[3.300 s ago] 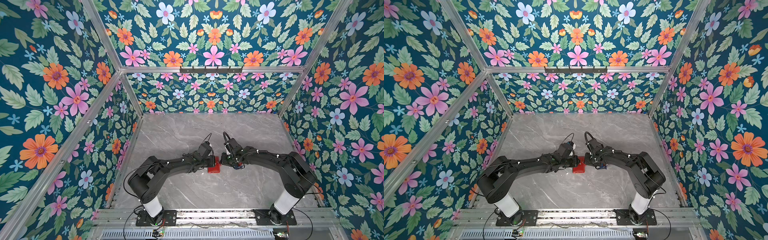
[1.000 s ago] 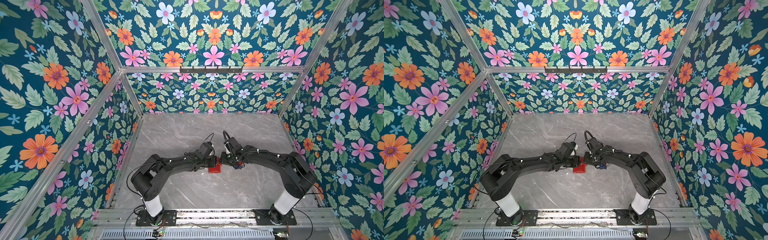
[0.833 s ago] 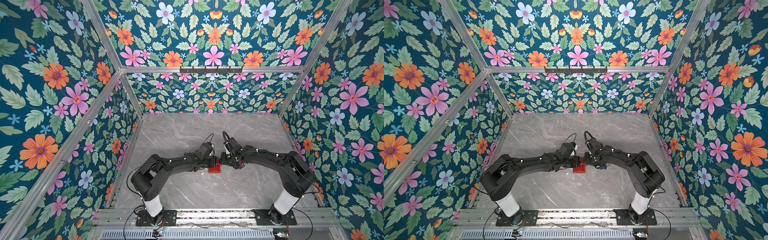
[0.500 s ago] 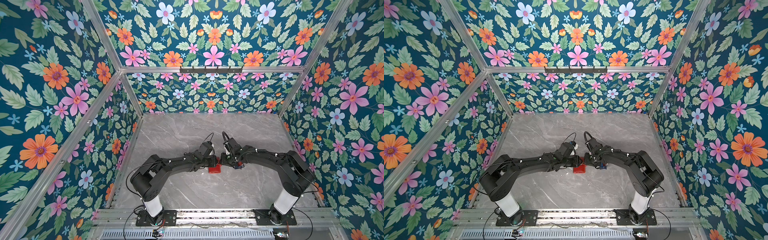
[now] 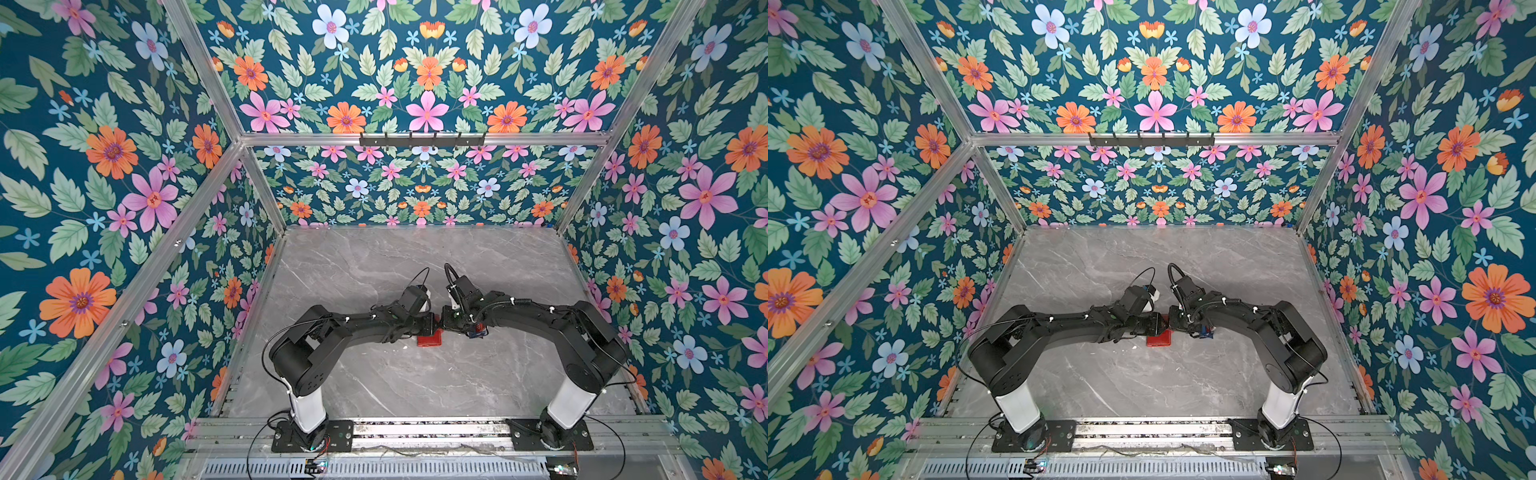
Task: Insert credit cards into a card holder
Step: Close the button on the card holder.
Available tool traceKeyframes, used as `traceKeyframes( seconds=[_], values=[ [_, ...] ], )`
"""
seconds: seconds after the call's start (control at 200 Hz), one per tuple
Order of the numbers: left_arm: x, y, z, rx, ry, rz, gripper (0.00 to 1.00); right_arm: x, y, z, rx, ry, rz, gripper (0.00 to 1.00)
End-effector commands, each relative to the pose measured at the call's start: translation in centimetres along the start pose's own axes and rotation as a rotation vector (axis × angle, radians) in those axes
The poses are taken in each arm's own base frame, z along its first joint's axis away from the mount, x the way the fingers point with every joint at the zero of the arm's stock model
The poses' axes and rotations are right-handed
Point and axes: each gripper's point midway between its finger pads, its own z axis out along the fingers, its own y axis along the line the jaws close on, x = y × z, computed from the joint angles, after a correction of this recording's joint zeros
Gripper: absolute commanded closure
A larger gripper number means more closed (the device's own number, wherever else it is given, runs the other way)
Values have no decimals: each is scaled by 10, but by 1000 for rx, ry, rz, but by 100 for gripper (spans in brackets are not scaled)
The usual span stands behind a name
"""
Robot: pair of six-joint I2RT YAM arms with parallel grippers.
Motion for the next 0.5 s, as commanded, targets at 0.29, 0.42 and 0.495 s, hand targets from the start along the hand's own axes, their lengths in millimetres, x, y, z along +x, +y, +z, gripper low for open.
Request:
traceKeyframes(
  seconds=[0.29, 0.42, 0.495],
  values=[
    [-2, -4, 1, 18, -1, 1, 84, -1, 0, 1, 3, -4, 0, 67],
    [-1, -3, 2, 17, 0, 1, 91, -1, 0, 0, 2, -5, -1, 67],
    [-2, -3, 1, 18, -1, 1, 91, -1, 0, 0, 2, -6, 0, 67]
  ],
)
